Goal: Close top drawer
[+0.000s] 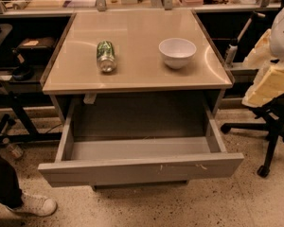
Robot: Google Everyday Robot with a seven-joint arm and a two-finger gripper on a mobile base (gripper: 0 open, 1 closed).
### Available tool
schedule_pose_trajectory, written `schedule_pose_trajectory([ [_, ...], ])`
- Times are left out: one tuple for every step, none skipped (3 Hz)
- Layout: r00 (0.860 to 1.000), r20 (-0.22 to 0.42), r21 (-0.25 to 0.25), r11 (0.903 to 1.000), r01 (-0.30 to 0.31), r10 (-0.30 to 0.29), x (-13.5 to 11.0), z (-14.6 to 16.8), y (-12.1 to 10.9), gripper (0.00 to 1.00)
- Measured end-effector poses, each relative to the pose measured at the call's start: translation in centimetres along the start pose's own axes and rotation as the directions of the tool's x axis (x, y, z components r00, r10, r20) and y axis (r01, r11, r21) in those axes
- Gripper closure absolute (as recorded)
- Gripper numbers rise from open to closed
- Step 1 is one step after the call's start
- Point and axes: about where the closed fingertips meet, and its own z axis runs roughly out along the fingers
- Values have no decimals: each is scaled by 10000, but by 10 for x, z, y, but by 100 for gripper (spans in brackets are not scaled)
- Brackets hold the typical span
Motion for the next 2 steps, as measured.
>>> schedule_pose_trajectory([
  [10000,0,0,10000,0,0,0,0,0,65],
  [10000,0,1,10000,0,0,0,0,0,88],
])
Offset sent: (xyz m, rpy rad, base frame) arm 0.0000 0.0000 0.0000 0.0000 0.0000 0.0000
